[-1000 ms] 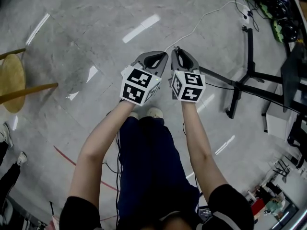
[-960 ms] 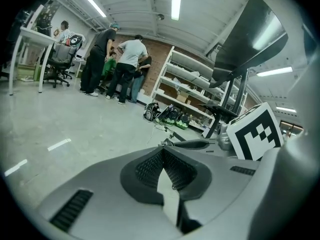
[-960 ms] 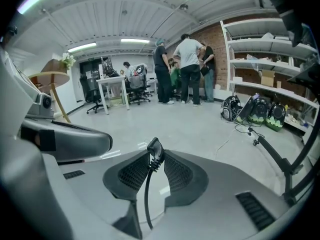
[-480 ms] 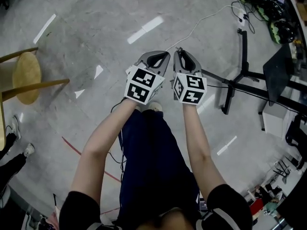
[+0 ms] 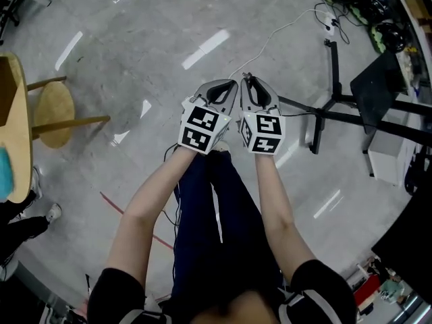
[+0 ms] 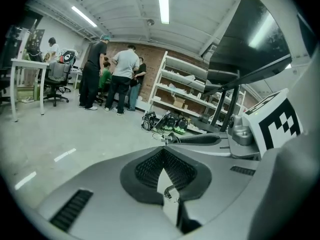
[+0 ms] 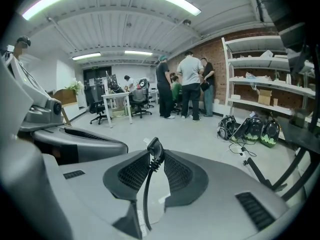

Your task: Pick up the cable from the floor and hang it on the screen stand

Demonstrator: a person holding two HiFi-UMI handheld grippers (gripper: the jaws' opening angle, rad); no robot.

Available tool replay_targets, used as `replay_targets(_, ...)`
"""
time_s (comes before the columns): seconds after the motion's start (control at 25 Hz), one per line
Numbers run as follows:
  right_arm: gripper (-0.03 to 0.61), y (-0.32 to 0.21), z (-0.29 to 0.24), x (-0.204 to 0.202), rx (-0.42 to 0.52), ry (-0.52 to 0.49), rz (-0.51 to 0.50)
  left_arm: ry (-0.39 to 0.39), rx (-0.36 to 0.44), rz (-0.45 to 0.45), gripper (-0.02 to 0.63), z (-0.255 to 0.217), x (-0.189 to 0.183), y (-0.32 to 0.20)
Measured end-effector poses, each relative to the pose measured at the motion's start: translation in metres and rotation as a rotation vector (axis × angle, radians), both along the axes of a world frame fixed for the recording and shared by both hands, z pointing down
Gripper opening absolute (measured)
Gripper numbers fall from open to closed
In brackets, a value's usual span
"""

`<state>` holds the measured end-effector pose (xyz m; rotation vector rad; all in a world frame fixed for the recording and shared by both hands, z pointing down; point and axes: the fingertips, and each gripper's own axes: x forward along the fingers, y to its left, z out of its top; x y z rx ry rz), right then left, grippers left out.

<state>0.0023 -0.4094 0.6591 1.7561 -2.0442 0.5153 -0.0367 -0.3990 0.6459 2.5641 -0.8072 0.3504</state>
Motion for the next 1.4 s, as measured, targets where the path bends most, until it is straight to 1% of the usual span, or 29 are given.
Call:
replay_targets(0.12, 0.104, 0.003, -0.026, -0.005, 0.015, 0.006, 0.004, -0.01, -0.015, 0.02, 0.006, -0.019, -0.006, 0.01)
replay_targets(0.2, 0.104, 0.006, -0.043, -0.007, 0.021, 0.004, 0.005, -0.012, -0.017, 0.009, 0.006, -0.033, -0.011, 0.012)
replay_targets(0.28, 0.104, 0.01, -0.06, -0.008, 0.028, 0.002, 0.004, -0.007, -0.008, -0.011, 0.006, -0.05, -0.015, 0.011)
replay_targets(0.44, 0.104, 0.016, -0.095, -0.015, 0.047, 0.004, 0.001, -0.002, 0.012, -0.01, 0.006, -0.085, -0.022, 0.01)
replay_targets(0.64, 0.104, 0.032, -0.132, -0.02, 0.048, 0.001, -0.005, 0.019, 0.024, -0.007, 0.006, -0.125, -0.019, 0.018)
replay_targets(0.88, 0.104, 0.052, -0.177, -0.024, 0.062, -0.021, -0.003, 0.018, 0.02, -0.013, 0.006, -0.164, -0.022, 0.033)
replay_targets(1.04, 0.104, 0.061, -0.205, -0.02, 0.088, -0.021, -0.004, 0.011, 0.042, -0.001, 0.006, -0.188, -0.019, 0.041)
replay_targets(1.2, 0.104, 0.072, -0.229, -0.019, 0.115, -0.03, -0.008, -0.004, 0.082, 0.001, 0.006, -0.213, -0.017, 0.049)
replay_targets(1.4, 0.104, 0.092, -0.257, -0.024, 0.133, -0.051, -0.021, 0.009, 0.116, -0.016, 0.006, -0.243, -0.014, 0.062)
